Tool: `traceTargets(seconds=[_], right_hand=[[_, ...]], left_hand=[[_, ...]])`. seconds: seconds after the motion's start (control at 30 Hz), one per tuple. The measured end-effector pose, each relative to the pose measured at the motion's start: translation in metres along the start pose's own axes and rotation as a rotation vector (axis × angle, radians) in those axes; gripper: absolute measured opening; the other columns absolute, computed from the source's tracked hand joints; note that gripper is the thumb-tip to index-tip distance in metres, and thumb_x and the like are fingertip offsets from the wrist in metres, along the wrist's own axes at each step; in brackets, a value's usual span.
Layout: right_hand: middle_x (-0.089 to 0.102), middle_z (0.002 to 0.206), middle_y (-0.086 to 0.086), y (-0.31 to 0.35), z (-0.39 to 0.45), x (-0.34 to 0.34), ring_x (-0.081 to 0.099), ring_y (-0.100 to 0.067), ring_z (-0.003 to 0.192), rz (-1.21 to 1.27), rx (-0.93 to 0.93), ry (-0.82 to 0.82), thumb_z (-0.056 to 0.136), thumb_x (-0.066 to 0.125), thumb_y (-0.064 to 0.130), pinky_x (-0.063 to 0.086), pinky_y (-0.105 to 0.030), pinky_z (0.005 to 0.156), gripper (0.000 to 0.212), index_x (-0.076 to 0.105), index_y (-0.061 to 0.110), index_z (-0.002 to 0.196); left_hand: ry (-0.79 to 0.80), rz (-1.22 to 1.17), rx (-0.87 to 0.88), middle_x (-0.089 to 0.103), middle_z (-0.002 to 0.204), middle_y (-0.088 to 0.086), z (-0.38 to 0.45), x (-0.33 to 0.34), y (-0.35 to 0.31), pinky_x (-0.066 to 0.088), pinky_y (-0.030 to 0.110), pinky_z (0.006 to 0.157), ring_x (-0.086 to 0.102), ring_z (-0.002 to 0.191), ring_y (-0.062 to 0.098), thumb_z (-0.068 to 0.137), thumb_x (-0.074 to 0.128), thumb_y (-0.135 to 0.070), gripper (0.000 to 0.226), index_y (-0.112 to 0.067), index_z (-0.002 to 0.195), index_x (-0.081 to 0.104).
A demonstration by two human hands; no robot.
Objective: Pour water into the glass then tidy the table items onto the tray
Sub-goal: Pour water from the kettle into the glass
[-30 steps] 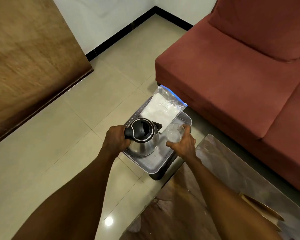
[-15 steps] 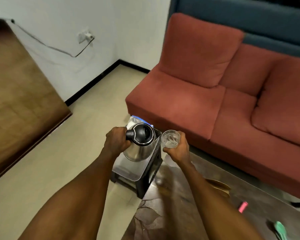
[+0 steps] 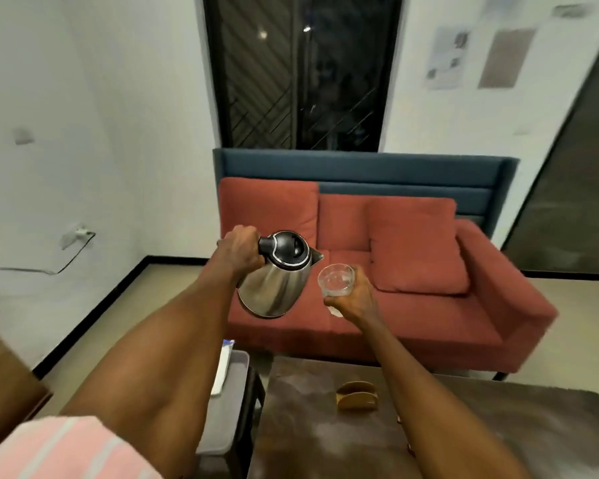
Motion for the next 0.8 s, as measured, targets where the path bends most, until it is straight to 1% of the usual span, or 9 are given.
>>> traceTargets(seconds=[0.07,0.17,0.27,0.37,0.47,0.53,0.6,0.63,0.8], right_hand=[[0.059,0.123,-0.007,0.006,-0.007,-0.032,0.059,-0.030,0.110,-0.008,-0.004,-0.047,0.051,0.087,0.029,0.052,-0.045,0.092,0.087,0.045,0.023,0.127],[0.057,0.125,-0.005,0.009,-0.016,-0.071,0.058,-0.030,0.112,-0.025,-0.010,-0.085,0.051,0.087,0.031,0.052,-0.048,0.092,0.090,0.043,0.027,0.129],[0.058,0.124,-0.003,0.006,-0.025,-0.105,0.058,-0.029,0.111,-0.036,-0.006,-0.120,0.049,0.086,0.036,0.052,-0.048,0.092,0.090,0.042,0.031,0.128],[0.059,0.121,-0.002,-0.002,-0.034,-0.136,0.059,-0.029,0.109,-0.060,0.011,-0.145,0.048,0.086,0.038,0.052,-0.047,0.091,0.089,0.043,0.033,0.126],[0.059,0.120,0.002,-0.010,-0.043,-0.162,0.059,-0.026,0.107,-0.100,0.022,-0.151,0.047,0.084,0.040,0.052,-0.040,0.086,0.087,0.042,0.036,0.123],[0.060,0.119,0.002,-0.019,-0.048,-0.178,0.059,-0.026,0.107,-0.117,0.029,-0.141,0.048,0.084,0.039,0.051,-0.039,0.085,0.087,0.042,0.035,0.123],[0.060,0.120,0.001,-0.028,-0.050,-0.190,0.060,-0.028,0.107,-0.127,0.038,-0.116,0.049,0.085,0.037,0.052,-0.041,0.088,0.086,0.043,0.031,0.124],[0.060,0.120,0.000,-0.033,-0.050,-0.195,0.060,-0.028,0.108,-0.127,0.042,-0.103,0.050,0.085,0.035,0.052,-0.042,0.089,0.085,0.043,0.030,0.123],[0.061,0.121,-0.001,-0.052,-0.048,-0.209,0.059,-0.029,0.110,-0.127,0.042,-0.031,0.052,0.087,0.034,0.051,-0.044,0.091,0.082,0.044,0.027,0.121]], left_hand=[[0.003,0.028,0.061,0.061,0.091,0.015,0.003,-0.021,-0.035,0.054,0.046,0.075,0.063,0.086,0.041,0.074,0.061,-0.022,0.012,-0.013,0.081,0.057],[-0.022,0.066,0.133,0.058,0.100,0.017,0.006,-0.040,-0.078,0.053,0.048,0.081,0.061,0.094,0.041,0.077,0.061,-0.020,0.021,-0.009,0.094,0.059],[-0.037,0.109,0.196,0.055,0.107,0.017,0.004,-0.050,-0.118,0.049,0.046,0.082,0.058,0.100,0.039,0.079,0.062,-0.022,0.026,-0.009,0.101,0.056],[-0.030,0.155,0.254,0.055,0.102,0.014,-0.004,-0.057,-0.158,0.051,0.045,0.081,0.059,0.096,0.036,0.079,0.066,-0.023,0.024,-0.012,0.097,0.057],[-0.020,0.235,0.281,0.050,0.092,0.008,-0.012,-0.061,-0.194,0.053,0.046,0.080,0.060,0.092,0.033,0.077,0.067,-0.027,0.020,-0.015,0.090,0.056],[-0.026,0.280,0.300,0.053,0.093,0.008,-0.017,-0.060,-0.214,0.052,0.044,0.078,0.062,0.092,0.034,0.077,0.067,-0.027,0.024,-0.015,0.097,0.061],[-0.029,0.313,0.308,0.057,0.094,0.006,-0.021,-0.059,-0.229,0.051,0.044,0.077,0.062,0.091,0.032,0.076,0.068,-0.027,0.029,-0.019,0.104,0.063],[-0.030,0.329,0.303,0.057,0.094,0.005,-0.023,-0.059,-0.236,0.050,0.044,0.078,0.063,0.090,0.031,0.076,0.068,-0.026,0.030,-0.020,0.104,0.063],[-0.018,0.422,0.251,0.061,0.102,0.006,-0.029,-0.055,-0.269,0.045,0.051,0.091,0.062,0.098,0.032,0.075,0.074,-0.026,0.027,-0.015,0.098,0.065]])
Point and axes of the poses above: each hand's wrist, its own z-axis towards the middle knuckle, its own x-axis out of the palm, y = z × x, the point moved 1 cm from there along z, towards the middle knuckle
